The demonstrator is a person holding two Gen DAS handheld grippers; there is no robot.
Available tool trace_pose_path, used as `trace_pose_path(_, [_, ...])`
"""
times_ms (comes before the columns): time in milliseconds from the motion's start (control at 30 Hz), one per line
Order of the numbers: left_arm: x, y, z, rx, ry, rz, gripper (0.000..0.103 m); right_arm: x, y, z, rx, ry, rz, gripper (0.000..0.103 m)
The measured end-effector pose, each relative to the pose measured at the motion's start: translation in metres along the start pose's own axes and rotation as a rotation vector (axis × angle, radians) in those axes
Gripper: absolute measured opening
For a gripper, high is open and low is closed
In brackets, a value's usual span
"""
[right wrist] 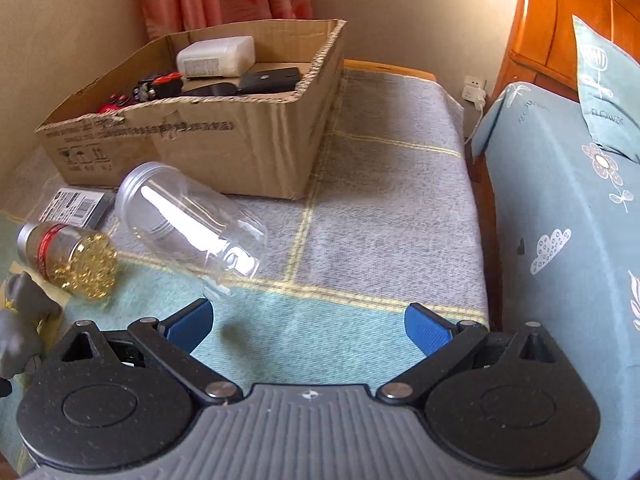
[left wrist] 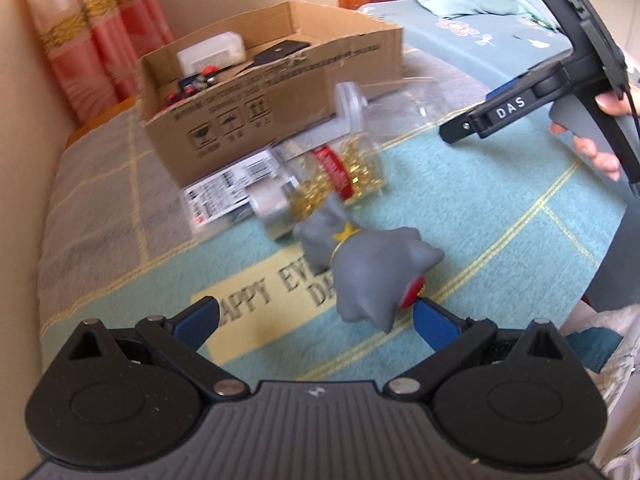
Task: Organize rigid objects
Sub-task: 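Close the left tool on the grey cat figurine, then close the right tool on the clear plastic jar while the left tool holds the cat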
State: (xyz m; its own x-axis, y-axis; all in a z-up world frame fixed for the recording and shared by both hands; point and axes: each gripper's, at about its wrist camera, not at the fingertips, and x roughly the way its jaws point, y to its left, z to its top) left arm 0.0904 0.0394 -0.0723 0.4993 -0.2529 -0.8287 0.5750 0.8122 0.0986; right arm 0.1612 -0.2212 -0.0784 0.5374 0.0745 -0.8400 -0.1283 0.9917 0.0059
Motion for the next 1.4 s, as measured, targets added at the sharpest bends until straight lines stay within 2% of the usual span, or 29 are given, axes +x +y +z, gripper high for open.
trace_pose_path(267, [0.019, -0.007, 0.019, 0.043, -0.023, -0.077, 0.102, 0.003, -0.012, 0.000, 0.031, 0.008, -0.023, 0.103])
trace_pose_path(367, [0.025, -0.008, 0.023, 0.039, -0.029, -0.111, 0.098, 0.004, -0.012, 0.000, 0.032, 0.011, -0.027, 0.103])
trace_pose_path(533, [0.027, -0.006, 0.023, 0.006, -0.044, -0.186, 0.075, 0.004, -0.008, 0.000, 0.025, 0.015, -0.028, 0.103])
trace_pose_path(567, [0.026, -0.006, 0.021, 0.001, -0.050, -0.195, 0.074, 0.004, -0.007, 0.000, 0.022, 0.017, -0.025, 0.103])
trace_pose_path(700, [0.021, -0.006, 0.017, -0.019, -0.062, -0.145, 0.073, 0.000, -0.001, -0.002, 0.008, 0.029, -0.003, 0.103])
trace_pose_path(867, [0.012, 0.005, 0.003, -0.102, -0.050, -0.084, 0.073, -0.011, 0.010, -0.002, -0.006, 0.044, 0.060, 0.103])
trace_pose_path(1033, [0.003, 0.018, -0.012, -0.175, -0.052, -0.062, 0.073, -0.017, 0.024, -0.006, -0.067, 0.064, 0.026, 0.103])
trace_pose_path(1167, [-0.001, 0.021, -0.016, -0.180, -0.059, -0.028, 0.073, -0.019, 0.023, -0.002, -0.076, 0.096, 0.001, 0.103])
trace_pose_path(1300, [0.000, 0.023, -0.016, -0.192, -0.060, -0.006, 0.073, -0.027, 0.029, 0.001, -0.082, 0.072, 0.079, 0.103])
trace_pose_path(1400, [0.002, 0.022, -0.015, -0.209, -0.059, -0.002, 0.073, -0.018, 0.036, 0.003, -0.102, 0.071, 0.057, 0.103])
